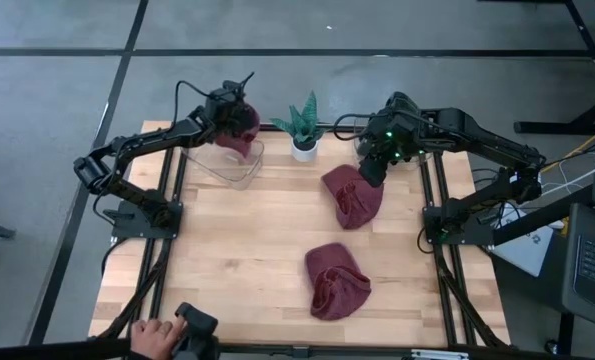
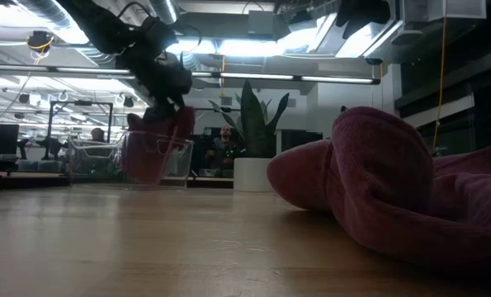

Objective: Pick & Place hat

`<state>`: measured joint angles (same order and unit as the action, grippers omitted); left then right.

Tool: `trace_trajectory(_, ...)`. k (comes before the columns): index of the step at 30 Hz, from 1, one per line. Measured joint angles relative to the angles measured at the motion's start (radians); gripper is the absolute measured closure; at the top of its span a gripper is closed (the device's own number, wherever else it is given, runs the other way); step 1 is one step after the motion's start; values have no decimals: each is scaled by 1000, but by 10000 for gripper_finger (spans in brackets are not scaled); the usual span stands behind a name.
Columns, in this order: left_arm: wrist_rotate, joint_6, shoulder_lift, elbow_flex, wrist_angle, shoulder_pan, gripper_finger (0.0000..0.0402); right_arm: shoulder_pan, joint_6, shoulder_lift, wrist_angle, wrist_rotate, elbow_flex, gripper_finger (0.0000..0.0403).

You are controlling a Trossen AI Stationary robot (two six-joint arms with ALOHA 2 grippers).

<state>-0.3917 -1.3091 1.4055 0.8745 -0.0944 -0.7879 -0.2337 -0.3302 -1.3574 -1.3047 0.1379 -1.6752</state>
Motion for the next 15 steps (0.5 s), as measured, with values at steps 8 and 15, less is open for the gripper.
trace_trajectory(8, -81, -51, -2, 0, -75, 0, 201, 0, -3, 0, -10, 0, 0, 202)
trace_trajectory(15, -51, -27, -2, 0, -59, 0, 198, 0, -7, 0, -10, 0, 0, 202)
